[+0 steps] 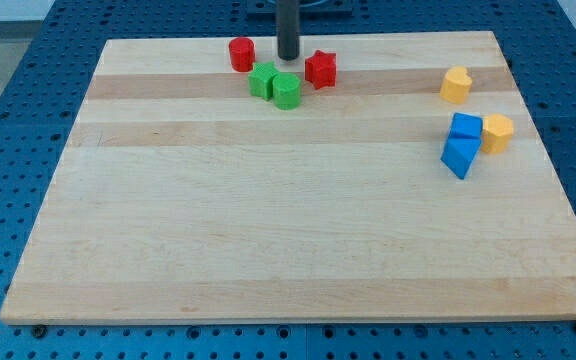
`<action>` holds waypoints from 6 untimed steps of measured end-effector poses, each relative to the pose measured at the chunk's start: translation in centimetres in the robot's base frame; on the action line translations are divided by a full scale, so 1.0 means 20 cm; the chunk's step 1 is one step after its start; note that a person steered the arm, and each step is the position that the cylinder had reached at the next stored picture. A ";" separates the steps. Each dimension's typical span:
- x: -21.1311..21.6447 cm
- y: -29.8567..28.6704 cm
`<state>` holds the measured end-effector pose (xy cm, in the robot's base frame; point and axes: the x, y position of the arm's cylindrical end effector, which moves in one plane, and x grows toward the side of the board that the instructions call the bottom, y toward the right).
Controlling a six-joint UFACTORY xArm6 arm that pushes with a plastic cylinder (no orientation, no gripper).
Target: Move red circle at top left corner
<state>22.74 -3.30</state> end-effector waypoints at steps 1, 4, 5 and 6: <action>0.03 -0.31; 0.31 -0.60; 0.31 -0.73; 0.27 -0.90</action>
